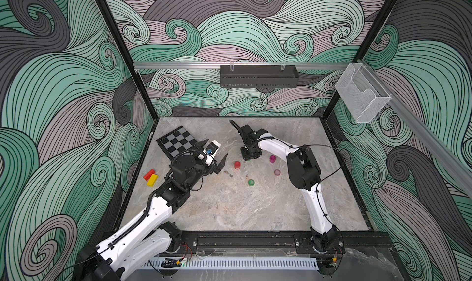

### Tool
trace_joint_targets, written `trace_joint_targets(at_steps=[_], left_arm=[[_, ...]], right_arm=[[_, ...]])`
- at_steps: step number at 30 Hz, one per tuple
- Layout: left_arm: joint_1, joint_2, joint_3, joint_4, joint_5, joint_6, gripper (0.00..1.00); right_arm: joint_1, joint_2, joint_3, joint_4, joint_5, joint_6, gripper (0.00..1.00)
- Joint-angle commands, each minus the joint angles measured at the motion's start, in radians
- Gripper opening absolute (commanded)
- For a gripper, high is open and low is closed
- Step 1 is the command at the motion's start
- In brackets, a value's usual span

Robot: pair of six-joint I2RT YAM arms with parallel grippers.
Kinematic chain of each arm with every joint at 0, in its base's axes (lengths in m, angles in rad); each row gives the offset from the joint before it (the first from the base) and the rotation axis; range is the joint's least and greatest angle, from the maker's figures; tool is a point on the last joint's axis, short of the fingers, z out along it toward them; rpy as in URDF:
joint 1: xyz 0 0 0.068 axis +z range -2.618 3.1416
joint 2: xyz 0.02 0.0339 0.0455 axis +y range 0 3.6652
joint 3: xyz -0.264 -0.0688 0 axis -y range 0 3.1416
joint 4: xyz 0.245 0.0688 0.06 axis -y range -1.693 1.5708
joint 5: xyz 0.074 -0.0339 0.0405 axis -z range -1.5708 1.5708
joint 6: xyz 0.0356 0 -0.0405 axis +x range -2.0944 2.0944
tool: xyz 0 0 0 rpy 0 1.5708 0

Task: Close the paint jar lid
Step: Pick up the paint jar from the center of the board.

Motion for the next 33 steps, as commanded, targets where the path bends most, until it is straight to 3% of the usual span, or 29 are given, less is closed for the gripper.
trace_joint_targets(at_steps=[1,9,33], left_arm=[[0.0,0.005,0.006,0.03,-0.001,-0.003,0.99],[0.0,0.009,0.006,0.03,0.001,-0.002,0.99],[0.001,-0.004,0.007,0.024,0.004,0.0,0.99]], right_arm=[[-0.008,0.022,0.037,0.015,0.02,-0.002,0.43],[-0.006,0.039,0.067,0.01,0.017,-0.005,0.47],[-0.004,0.077,0.138,-0.063,0.026,-0.034,0.43]])
